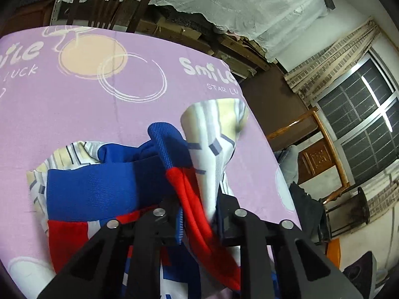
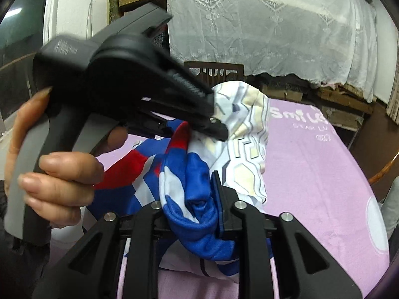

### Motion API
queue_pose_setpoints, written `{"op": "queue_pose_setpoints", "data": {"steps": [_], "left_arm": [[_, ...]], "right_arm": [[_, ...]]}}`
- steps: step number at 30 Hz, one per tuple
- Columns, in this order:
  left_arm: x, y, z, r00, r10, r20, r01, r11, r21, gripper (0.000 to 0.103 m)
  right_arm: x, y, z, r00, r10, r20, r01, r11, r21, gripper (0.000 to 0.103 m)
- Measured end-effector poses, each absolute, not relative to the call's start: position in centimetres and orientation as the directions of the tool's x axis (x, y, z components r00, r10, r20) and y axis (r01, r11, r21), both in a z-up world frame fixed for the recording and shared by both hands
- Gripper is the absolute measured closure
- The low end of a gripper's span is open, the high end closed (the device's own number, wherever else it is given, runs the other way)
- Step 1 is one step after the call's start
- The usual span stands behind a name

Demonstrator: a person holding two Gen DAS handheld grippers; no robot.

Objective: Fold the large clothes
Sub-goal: 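Lift the jacket edge with the right tool toward the left tool, then roll the jacket bundle over with the right tool, exposing the hexagon-print hood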

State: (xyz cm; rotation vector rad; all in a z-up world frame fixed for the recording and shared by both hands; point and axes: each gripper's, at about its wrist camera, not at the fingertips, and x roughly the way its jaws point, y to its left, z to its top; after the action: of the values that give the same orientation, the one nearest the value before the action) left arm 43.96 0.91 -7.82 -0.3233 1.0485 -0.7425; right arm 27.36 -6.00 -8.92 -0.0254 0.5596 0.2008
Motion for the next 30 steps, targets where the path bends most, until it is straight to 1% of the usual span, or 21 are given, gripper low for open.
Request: {"op": "queue_pose_setpoints", "data": {"steps": [1,2,3,4,5,8,9,10,11,12,14,18,21,27,30], "left_arm": [[43.9,0.9,-7.8,0.293,-0.688,-0.664,0.396,0.72,-0.571,0.084],[43.9,1.0,-7.8,0.295,-0.689,-0.662,0.396,0.719,-0.571,0.084],[43.9,1.1,-7.7,0.296,-0.689,-0.661,0.395,0.719,-0.572,0.084],[43.9,1.2,-7.7,0.299,-0.688,-0.661,0.394,0.72,-0.571,0.085],[43.8,1.3,-7.6,0.301,-0.686,-0.662,0.392,0.722,-0.57,0.085],[43.8,1.2,-7.5,0.307,-0.683,-0.662,0.393,0.725,-0.566,0.085],[43.7,1.2,-7.4,0.313,-0.681,-0.662,0.395,0.728,-0.561,0.086],[43.5,1.3,-7.1,0.322,-0.677,-0.662,0.396,0.731,-0.555,0.09],[43.4,1.6,-6.7,0.341,-0.668,-0.662,0.398,0.74,-0.542,0.09],[43.1,2.1,-6.3,0.356,-0.66,-0.662,0.397,0.748,-0.532,0.091],[43.0,2.9,-5.4,0.375,-0.649,-0.662,0.395,0.758,-0.519,0.091],[41.8,5.2,-3.0,0.436,-0.594,-0.676,0.394,0.801,-0.45,0.091],[40.7,7.1,-2.5,0.483,-0.535,-0.693,0.378,0.842,-0.386,0.091],[39.5,12.4,-5.0,0.499,-0.466,-0.731,0.299,0.884,-0.359,0.091],[39.0,14.5,-7.0,0.491,-0.432,-0.756,0.266,0.901,-0.342,0.091]], "right_arm": [[26.7,-6.5,-8.7,0.834,0.185,-0.52,-0.197,0.98,0.033,0.068],[26.1,-6.9,-8.6,0.841,0.183,-0.51,-0.195,0.98,0.029,0.043],[25.2,-7.3,-8.5,0.856,0.172,-0.488,-0.189,0.982,0.015,0.03],[24.3,-7.5,-8.6,0.871,0.158,-0.465,-0.182,0.983,-0.007,0.02],[23.4,-7.4,-8.9,0.883,0.135,-0.449,-0.177,0.983,-0.053,0.02],[23.1,-6.0,-10.6,0.891,0.064,-0.45,-0.165,0.968,-0.189,0.02],[23.3,-5.5,-11.1,0.894,0.041,-0.447,-0.154,0.963,-0.22,0.022],[23.8,-5.3,-11.5,0.897,0.02,-0.441,-0.141,0.96,-0.243,0.044],[24.2,-5.2,-11.3,0.897,0.014,-0.442,-0.133,0.962,-0.24,0.072],[24.5,-5.4,-10.8,0.895,0.037,-0.445,-0.145,0.967,-0.211,0.073],[24.4,-5.7,-9.7,0.898,0.071,-0.434,-0.168,0.967,-0.189,0.083],[23.8,-3.8,-7.7,0.908,0.107,-0.406,-0.218,0.947,-0.237,0.085],[23.1,-1.7,-7.3,0.909,0.139,-0.392,-0.257,0.929,-0.268,0.085],[22.8,3.0,-7.8,0.889,0.203,-0.411,-0.362,0.861,-0.358,0.085],[23.0,4.7,-9.1,0.859,0.238,-0.454,-0.424,0.827,-0.37,0.085]]}}
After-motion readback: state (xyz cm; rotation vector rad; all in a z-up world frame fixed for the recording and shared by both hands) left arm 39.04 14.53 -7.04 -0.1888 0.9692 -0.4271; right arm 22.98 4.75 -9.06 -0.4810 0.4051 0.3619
